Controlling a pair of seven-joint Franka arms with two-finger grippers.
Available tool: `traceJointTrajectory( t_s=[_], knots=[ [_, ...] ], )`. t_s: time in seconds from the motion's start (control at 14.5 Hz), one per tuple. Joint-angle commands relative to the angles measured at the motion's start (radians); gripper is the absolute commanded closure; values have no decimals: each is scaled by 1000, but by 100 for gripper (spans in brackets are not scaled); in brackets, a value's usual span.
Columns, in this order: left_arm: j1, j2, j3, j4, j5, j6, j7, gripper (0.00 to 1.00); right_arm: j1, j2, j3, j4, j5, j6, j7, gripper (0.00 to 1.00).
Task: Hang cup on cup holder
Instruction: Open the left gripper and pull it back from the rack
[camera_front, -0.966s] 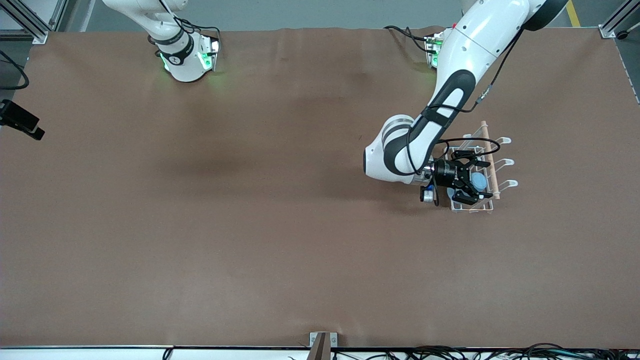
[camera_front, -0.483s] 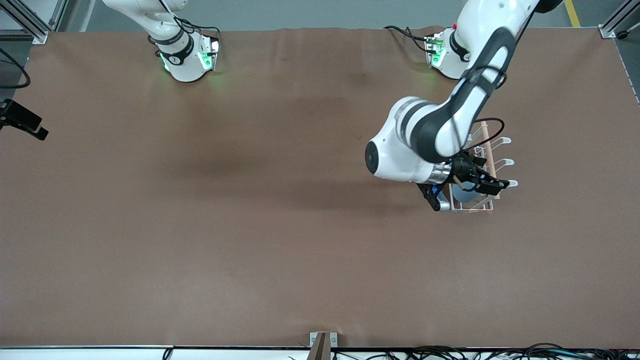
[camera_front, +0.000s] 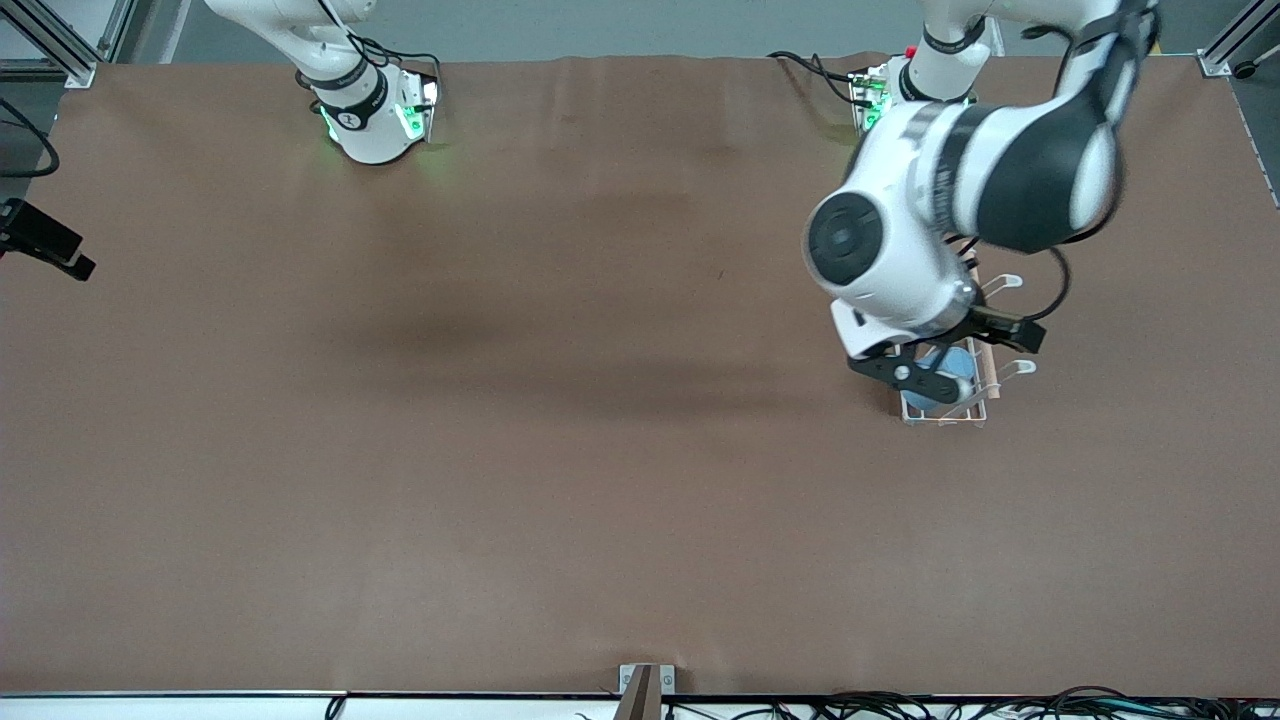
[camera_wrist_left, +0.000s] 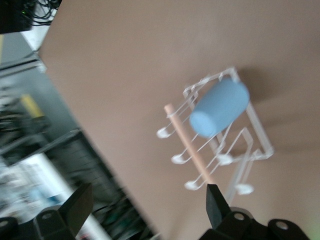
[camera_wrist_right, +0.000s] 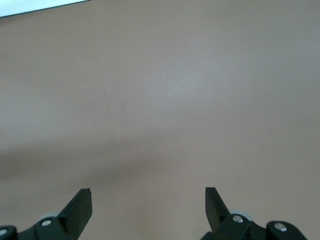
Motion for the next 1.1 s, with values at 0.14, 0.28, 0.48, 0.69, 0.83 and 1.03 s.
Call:
traceJointTrajectory(
  t_s=[0.14, 0.28, 0.48, 0.69, 0.83, 1.03],
  knots=[
    [223, -149, -24, -23, -276, 156, -34, 0, -3, -2, -1, -1, 15, 1, 3, 0],
    [280, -206, -23, -42, -384, 177, -34, 0, -4, -2, -2, -1, 17, 0, 2, 0],
    [225, -287, 82, -66, -507, 193, -31, 0, -1, -1, -2, 0, 20, 10, 2, 0],
    [153, -381, 231, -107, -635, 176, -11, 0, -6, 1, -2, 0, 20, 16, 2, 0],
    [107, -448, 285, -169, -650, 177, -2, 0, -6, 1, -5, 0, 20, 15, 0, 0],
    [99, -478, 293, -177, -642, 173, -11, 0, -9, 1, -5, 0, 21, 9, 0, 0]
  ],
)
